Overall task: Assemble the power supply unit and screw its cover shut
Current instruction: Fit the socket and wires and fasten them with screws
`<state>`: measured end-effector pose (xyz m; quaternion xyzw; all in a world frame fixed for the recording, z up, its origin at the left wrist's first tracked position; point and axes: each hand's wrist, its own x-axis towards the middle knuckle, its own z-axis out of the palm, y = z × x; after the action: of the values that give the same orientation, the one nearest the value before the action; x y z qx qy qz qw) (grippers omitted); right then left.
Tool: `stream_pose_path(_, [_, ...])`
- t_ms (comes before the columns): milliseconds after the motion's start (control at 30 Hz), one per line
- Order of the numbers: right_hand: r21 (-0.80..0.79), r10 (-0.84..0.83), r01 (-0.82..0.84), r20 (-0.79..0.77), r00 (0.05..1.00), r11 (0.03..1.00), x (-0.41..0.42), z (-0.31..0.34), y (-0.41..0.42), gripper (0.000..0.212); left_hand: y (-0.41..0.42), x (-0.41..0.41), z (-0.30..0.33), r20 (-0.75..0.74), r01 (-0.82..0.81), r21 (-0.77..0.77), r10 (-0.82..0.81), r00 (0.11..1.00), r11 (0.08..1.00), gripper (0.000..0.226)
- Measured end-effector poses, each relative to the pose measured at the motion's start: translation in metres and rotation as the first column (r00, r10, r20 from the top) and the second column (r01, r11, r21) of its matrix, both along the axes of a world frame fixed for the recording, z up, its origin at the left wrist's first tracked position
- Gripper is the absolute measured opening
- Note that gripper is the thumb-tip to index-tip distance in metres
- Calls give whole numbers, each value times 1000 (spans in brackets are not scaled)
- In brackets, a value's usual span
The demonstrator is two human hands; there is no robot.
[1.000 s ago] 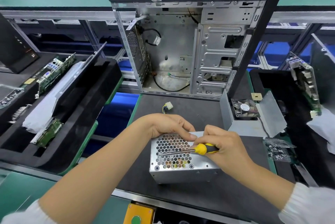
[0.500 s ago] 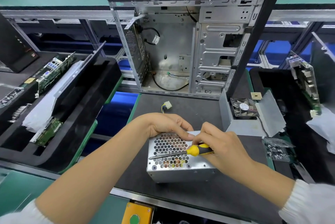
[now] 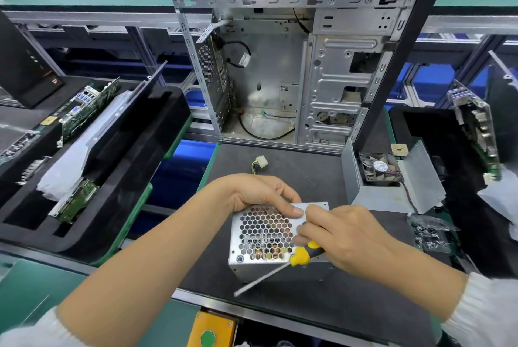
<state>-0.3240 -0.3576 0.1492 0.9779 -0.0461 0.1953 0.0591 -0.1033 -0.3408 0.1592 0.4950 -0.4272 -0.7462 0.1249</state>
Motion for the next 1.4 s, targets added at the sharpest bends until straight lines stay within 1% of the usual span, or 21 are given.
stream_pose_path(100, [72,31,-33,31,999,997,-7,4,1,29,-1,2,-2,6,-10,8,10,1000,1000,5])
stream_pose_path(233, [77,50,-53,42,998,996,-8,6,1,21,-3,2,-1,20,0,22,-1,1000,1000,5])
stream_pose_path(367, [120,57,-65,67,996,991,-10,4,-1,27,-4,1,1,32,29,13,-29,999,1000,3])
stream_pose_path(467, [150,48,-57,62,997,987,-10,0,-2,22,-5,0,4,70,66,-16,-64,995,998,8])
stream_pose_path(533, [172,32,-39,40,999,984,-8,-1,-2,28,-4,-1,6,91,81,-33,-78,993,996,10])
stream_pose_path(700, [201,43,-53,55,998,978,-12,2,-4,14,-3,-2,7,84,76,-55,-71,994,996,12])
stream_pose_path(900, [192,43,-51,47,998,980,-11,5,-3,13,-3,-1,6,72,78,-66,-73,995,995,12])
stream_pose_path(1000, [155,43,-45,18,999,987,-10,10,-3,5,-2,-1,5,71,78,-55,-74,995,995,12])
stream_pose_path(1067, [149,48,-48,4,999,988,-11,13,-5,12,-2,-1,4,78,81,-58,-77,994,995,12])
stream_pose_path(1133, [175,52,-50,-10,999,983,-11,17,-6,26,-3,-1,3,77,79,-60,-74,994,995,13])
stream_pose_path(1200, [182,53,-47,-27,998,982,-12,19,-6,31,-3,0,3,67,76,-54,-72,995,996,16])
stream_pose_path(1300, [200,48,-42,-29,998,979,-14,16,-6,25,-3,1,2,54,96,-71,-92,994,993,21])
stream_pose_path(1400, [310,30,-34,16,999,950,-15,10,-5,24,-2,1,1,41,95,-85,-92,995,992,22])
